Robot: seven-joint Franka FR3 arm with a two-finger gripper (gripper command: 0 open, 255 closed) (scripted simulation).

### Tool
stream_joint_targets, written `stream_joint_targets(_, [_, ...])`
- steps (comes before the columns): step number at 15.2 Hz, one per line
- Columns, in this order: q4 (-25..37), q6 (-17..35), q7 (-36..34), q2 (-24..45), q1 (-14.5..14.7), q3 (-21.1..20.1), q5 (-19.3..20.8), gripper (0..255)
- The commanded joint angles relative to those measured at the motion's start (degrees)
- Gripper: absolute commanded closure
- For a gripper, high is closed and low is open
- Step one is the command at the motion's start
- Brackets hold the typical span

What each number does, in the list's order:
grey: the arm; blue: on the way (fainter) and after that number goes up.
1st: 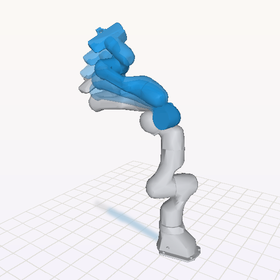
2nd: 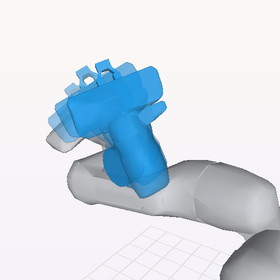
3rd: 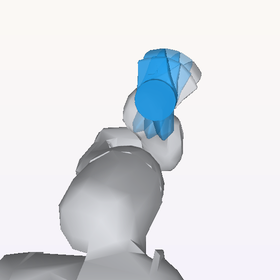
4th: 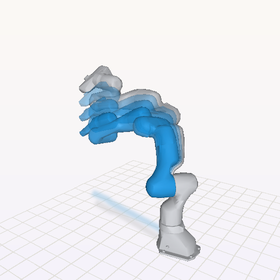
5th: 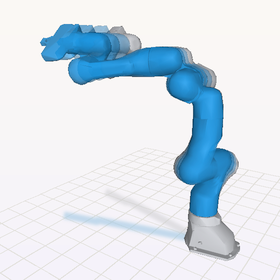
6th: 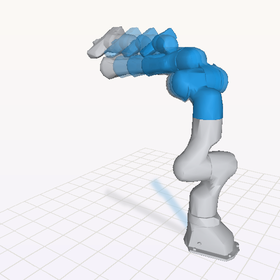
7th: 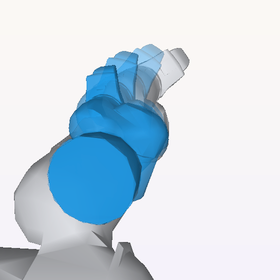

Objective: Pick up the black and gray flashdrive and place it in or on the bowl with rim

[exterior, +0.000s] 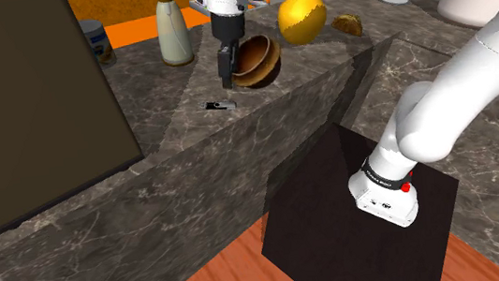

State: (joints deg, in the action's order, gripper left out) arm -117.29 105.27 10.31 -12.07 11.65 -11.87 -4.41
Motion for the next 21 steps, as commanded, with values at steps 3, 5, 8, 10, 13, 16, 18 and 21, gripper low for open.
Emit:
stream_joint_targets(3, [3.65,2.38,-0.18,6.44,2.1,-2.95,2.02,0])
stream_joint_targets(5, [2.33,3.9,-0.21,6.65,2.13,-2.98,2.05,0])
stream_joint_targets(8, [0.45,6.19,-0.27,7.06,2.18,-3.06,2.12,0])
stream_joint_targets(10, [-0.75,7.71,-0.33,7.4,2.2,-3.11,2.19,0])
stream_joint_targets(13, [-1.08,8.15,-0.35,7.5,2.21,-3.12,2.21,0])
stream_joint_targets(16, [-1.08,8.15,-0.35,7.5,2.21,-3.12,2.21,0])
stream_joint_targets(18, [-1.08,8.14,-0.34,7.5,2.21,-3.12,2.21,0])
stream_joint_targets(21, [-1.08,8.14,-0.34,7.5,2.21,-3.12,2.21,255])
